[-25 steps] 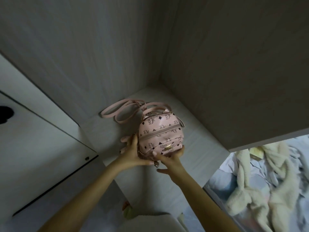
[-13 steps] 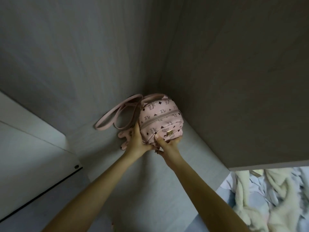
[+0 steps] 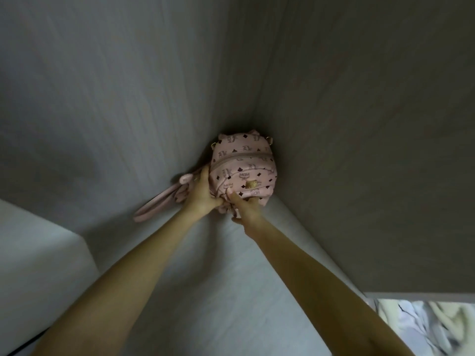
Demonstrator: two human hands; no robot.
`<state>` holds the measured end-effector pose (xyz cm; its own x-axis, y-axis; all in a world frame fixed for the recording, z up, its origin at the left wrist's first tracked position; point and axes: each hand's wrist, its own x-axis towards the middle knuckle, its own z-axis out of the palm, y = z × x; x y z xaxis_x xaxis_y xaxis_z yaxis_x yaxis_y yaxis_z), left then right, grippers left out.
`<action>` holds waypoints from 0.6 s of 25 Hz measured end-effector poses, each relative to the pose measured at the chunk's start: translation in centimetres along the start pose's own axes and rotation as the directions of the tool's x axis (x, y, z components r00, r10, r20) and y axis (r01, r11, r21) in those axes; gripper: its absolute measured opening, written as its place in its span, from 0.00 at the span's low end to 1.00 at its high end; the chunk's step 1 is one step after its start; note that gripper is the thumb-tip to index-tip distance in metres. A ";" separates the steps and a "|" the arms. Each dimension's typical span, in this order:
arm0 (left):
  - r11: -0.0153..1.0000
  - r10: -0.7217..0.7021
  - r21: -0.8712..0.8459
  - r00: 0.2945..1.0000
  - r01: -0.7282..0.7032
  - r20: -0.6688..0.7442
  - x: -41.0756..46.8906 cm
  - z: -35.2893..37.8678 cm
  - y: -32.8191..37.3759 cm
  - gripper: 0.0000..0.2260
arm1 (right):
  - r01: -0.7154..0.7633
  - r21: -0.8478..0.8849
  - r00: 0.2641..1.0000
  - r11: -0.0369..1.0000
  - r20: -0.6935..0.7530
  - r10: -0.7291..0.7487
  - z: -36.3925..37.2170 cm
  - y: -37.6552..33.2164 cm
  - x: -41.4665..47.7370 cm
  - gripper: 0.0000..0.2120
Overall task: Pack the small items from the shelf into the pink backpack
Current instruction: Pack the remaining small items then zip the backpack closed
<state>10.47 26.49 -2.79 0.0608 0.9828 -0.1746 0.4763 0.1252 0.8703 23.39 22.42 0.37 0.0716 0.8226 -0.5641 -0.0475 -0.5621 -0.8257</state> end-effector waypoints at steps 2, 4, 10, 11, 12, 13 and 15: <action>0.996 -0.009 0.085 0.998 0.015 -0.064 -1.0 0.4 0.0 0.40 | 0.041 -0.073 0.999 0.996 0.024 -0.039 -1.0 0.4 -0.1 0.11; 0.989 -0.008 0.147 0.990 0.029 -0.138 -2.3 0.9 -0.3 0.36 | 0.096 -0.140 0.993 0.985 0.076 -0.086 -2.2 0.7 -0.2 0.08; 0.994 -0.023 0.098 0.980 0.042 -0.195 -1.9 0.6 -0.5 0.31 | 0.126 -0.093 0.985 0.988 0.131 -0.114 -0.5 -0.4 0.6 0.17; 0.996 -0.023 0.086 0.981 0.040 -0.191 -1.4 0.4 -0.3 0.31 | 0.123 -0.056 0.988 0.991 0.105 -0.116 0.2 -0.4 0.7 0.18; 0.996 -0.018 0.077 0.983 0.033 -0.184 -1.0 0.2 -0.2 0.31 | 0.122 -0.022 0.990 0.992 0.079 -0.120 0.7 -0.2 0.9 0.18; 0.998 -0.003 0.069 0.984 0.015 -0.177 -0.6 0.1 -0.2 0.31 | 0.123 -0.019 0.991 0.992 0.062 -0.122 1.0 -0.3 1.0 0.17; 0.997 0.011 0.073 0.989 0.000 -0.149 0.1 -0.4 -0.2 0.31 | 0.108 -0.048 0.993 0.993 0.046 -0.106 1.4 -0.9 1.6 0.20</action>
<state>10.08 26.60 -2.79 -0.0656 0.9934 -0.0941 0.5393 0.1146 0.8343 22.13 24.34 0.16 0.0299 0.8806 -0.4730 0.0082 -0.4734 -0.8808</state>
